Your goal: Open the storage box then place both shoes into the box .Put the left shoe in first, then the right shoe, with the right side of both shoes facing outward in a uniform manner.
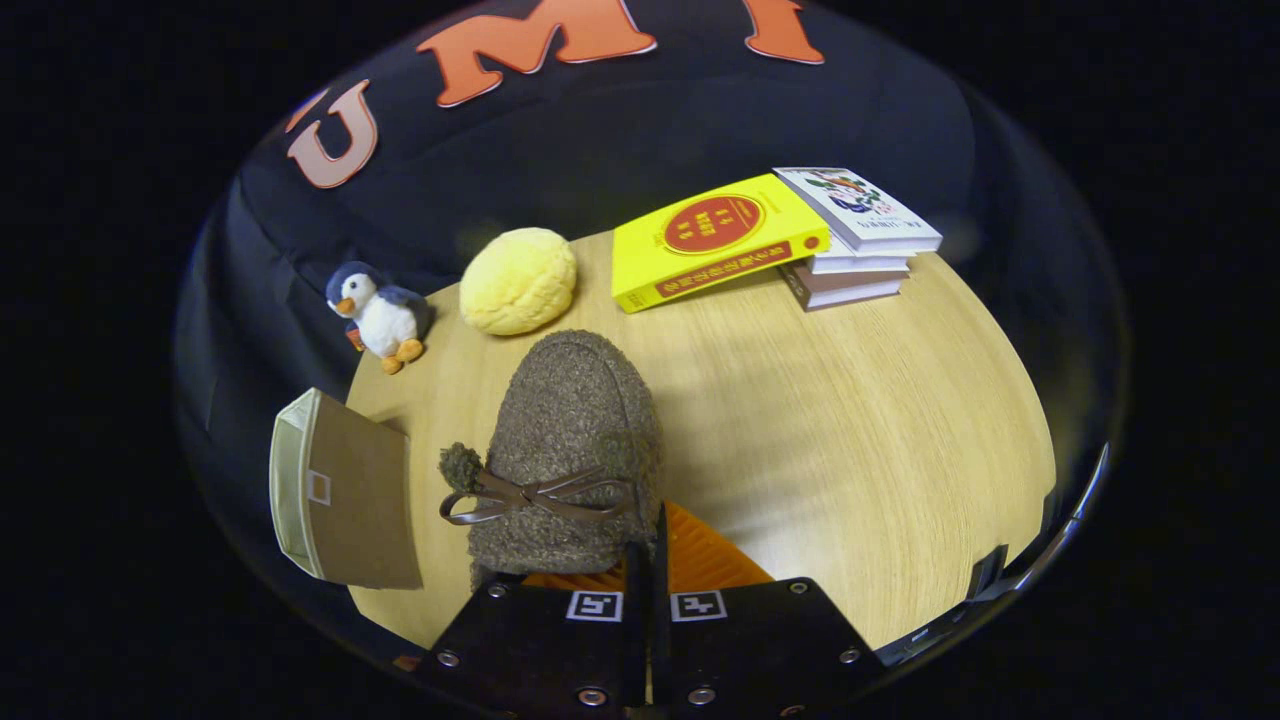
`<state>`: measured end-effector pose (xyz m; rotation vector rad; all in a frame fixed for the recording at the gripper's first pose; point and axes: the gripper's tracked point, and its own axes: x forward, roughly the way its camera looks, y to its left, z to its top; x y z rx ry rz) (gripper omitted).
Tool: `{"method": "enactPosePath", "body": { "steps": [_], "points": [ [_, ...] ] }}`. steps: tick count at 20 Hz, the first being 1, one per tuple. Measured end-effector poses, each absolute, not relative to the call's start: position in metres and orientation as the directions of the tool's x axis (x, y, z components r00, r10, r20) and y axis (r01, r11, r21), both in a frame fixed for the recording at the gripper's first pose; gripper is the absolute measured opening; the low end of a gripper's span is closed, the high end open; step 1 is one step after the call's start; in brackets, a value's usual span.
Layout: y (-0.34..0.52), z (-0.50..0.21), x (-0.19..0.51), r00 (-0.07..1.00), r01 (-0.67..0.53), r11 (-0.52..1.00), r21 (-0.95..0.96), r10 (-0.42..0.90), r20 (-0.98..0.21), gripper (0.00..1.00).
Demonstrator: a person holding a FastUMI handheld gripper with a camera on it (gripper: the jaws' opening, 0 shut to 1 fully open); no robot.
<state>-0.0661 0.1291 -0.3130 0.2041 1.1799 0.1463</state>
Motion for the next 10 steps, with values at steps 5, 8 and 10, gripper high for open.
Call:
{"method": "enactPosePath", "body": {
  "steps": [5, 8, 10],
  "points": [
    [0.223, -0.28, -0.077, 0.344, -0.066, 0.959, 0.274, 0.28, -0.896, 0.03],
    [0.268, -0.263, -0.079, 0.344, -0.117, 0.957, 0.266, 0.29, -0.893, 0.03],
    [0.296, -0.258, -0.084, 0.335, -0.141, 0.955, 0.259, 0.292, -0.896, 0.03]
  ]
}}
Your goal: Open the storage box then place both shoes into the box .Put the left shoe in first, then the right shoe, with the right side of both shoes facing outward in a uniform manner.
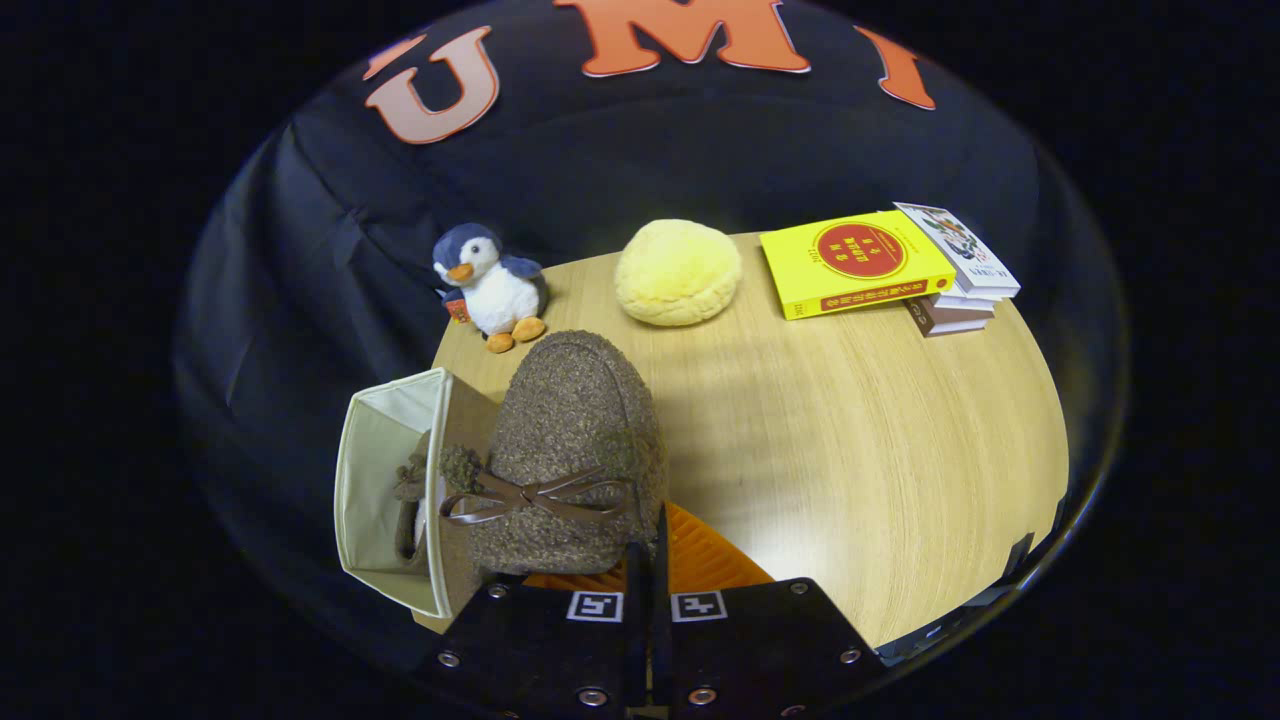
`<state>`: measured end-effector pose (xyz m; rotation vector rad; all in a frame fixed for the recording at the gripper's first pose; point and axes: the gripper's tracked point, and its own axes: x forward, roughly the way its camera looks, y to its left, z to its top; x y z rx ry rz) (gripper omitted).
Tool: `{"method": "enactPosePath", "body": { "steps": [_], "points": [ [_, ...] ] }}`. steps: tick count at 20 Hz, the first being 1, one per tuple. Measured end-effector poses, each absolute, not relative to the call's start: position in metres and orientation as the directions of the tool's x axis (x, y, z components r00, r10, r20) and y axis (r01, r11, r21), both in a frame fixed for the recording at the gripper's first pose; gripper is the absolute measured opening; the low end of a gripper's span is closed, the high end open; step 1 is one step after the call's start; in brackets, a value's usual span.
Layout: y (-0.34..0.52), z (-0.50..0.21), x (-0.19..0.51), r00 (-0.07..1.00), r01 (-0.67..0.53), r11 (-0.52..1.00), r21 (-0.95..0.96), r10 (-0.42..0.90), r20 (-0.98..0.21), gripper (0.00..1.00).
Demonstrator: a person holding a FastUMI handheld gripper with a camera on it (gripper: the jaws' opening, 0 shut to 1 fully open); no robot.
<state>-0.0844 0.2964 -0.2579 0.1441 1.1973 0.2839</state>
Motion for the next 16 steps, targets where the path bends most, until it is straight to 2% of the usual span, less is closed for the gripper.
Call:
{"method": "enactPosePath", "body": {
  "steps": [9, 16],
  "points": [
    [0.414, -0.226, -0.094, 0.309, -0.195, 0.933, 0.302, 0.351, -0.884, 0.03],
    [0.466, -0.241, -0.1, 0.272, -0.242, 0.925, 0.292, 0.353, -0.895, 0.03]
  ]
}}
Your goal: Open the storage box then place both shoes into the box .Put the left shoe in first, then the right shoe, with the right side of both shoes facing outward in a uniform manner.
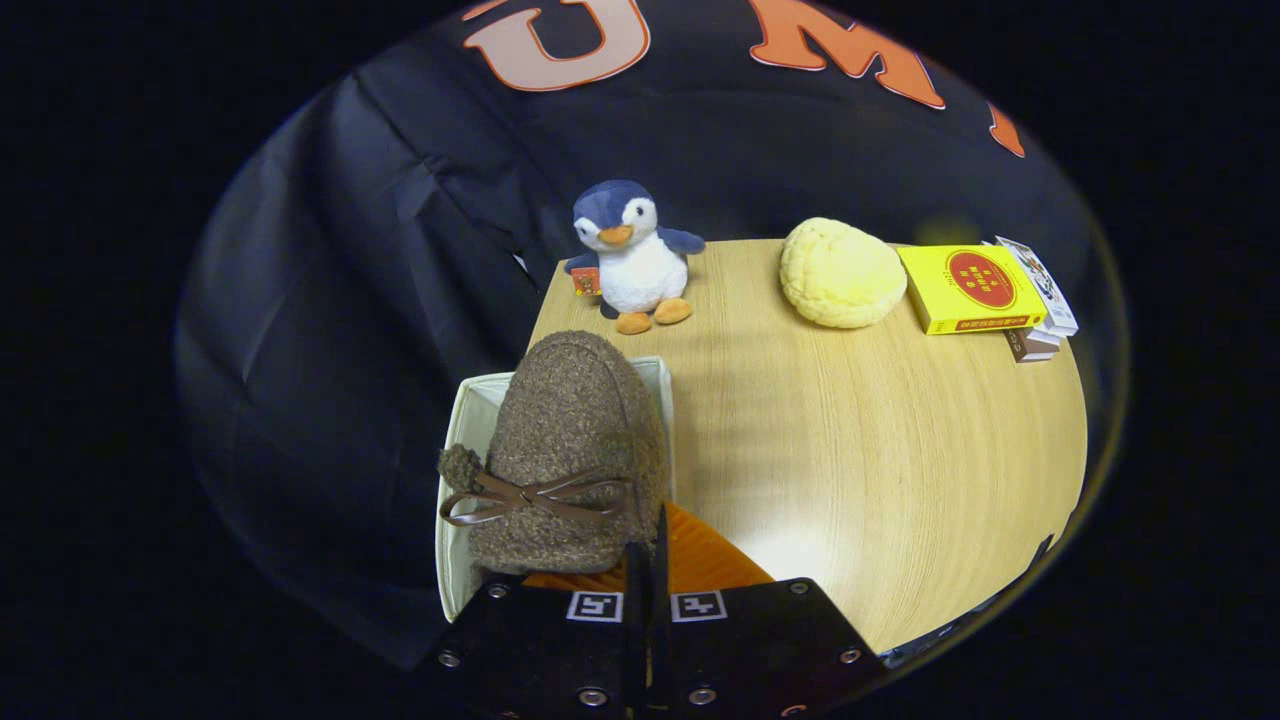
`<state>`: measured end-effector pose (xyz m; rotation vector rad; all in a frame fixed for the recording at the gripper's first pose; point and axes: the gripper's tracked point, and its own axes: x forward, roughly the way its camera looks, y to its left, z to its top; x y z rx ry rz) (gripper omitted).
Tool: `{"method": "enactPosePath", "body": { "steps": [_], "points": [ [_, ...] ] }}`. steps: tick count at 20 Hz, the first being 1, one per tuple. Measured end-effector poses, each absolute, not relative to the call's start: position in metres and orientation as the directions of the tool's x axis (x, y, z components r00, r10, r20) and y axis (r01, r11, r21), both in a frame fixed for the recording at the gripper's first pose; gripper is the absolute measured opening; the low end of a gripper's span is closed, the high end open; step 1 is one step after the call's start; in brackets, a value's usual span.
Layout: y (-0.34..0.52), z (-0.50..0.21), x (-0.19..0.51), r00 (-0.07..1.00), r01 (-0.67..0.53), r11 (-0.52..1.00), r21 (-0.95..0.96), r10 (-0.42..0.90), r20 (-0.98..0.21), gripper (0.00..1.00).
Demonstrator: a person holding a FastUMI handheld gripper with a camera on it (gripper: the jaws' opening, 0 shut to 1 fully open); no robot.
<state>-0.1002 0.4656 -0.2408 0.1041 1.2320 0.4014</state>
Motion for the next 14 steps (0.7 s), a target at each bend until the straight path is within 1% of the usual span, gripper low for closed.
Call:
{"method": "enactPosePath", "body": {
  "steps": [4, 8, 11, 14],
  "points": [
    [0.48, -0.259, -0.108, 0.243, -0.271, 0.924, 0.27, 0.337, -0.91, 0.03],
    [0.483, -0.287, -0.113, 0.235, -0.285, 0.934, 0.215, 0.286, -0.929, 0.03],
    [0.493, -0.304, -0.113, 0.247, -0.299, 0.937, 0.182, 0.26, -0.934, 0.03],
    [0.495, -0.323, -0.114, 0.27, -0.305, 0.946, 0.107, 0.194, -0.943, 0.03]
  ]
}}
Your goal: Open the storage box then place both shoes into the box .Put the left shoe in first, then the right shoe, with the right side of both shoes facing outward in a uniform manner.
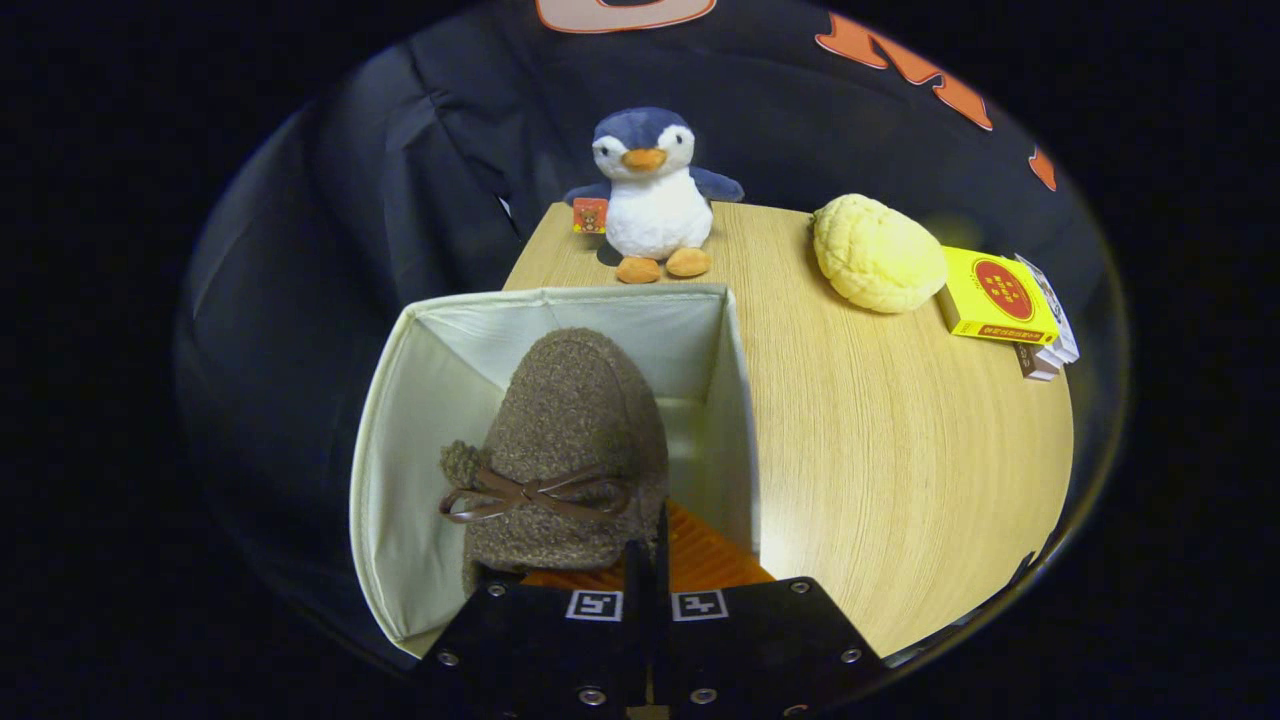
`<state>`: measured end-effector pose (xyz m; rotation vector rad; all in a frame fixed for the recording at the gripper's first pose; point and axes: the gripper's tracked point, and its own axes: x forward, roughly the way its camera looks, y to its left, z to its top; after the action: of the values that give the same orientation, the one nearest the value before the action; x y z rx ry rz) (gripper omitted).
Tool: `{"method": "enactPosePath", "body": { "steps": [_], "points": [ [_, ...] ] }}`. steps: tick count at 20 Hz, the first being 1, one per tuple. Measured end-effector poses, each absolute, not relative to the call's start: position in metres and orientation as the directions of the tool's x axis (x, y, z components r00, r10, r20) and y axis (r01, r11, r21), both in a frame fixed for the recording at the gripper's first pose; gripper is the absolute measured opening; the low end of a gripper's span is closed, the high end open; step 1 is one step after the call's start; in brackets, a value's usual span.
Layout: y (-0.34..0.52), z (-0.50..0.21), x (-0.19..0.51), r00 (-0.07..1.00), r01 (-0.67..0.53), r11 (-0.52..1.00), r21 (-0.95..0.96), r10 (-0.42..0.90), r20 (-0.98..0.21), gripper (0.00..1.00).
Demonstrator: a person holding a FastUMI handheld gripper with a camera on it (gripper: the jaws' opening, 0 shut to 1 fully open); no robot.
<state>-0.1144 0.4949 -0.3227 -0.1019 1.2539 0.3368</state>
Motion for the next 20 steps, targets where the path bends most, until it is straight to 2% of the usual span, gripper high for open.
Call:
{"method": "enactPosePath", "body": {
  "steps": [6, 10, 15, 17, 20],
  "points": [
    [0.493, -0.331, -0.112, 0.316, -0.309, 0.951, 0.005, 0.108, -0.943, 0.05],
    [0.496, -0.329, -0.12, 0.311, -0.329, 0.944, -0.005, 0.103, -0.945, 0.15],
    [0.493, -0.31, -0.144, 0.27, -0.333, 0.94, 0.068, 0.165, -0.948, 0.3],
    [0.49, -0.29, -0.14, 0.314, -0.335, 0.938, 0.092, 0.203, -0.928, 0.34],
    [0.483, -0.254, -0.128, 0.391, -0.351, 0.927, 0.128, 0.27, -0.88, 0.34]
  ]
}}
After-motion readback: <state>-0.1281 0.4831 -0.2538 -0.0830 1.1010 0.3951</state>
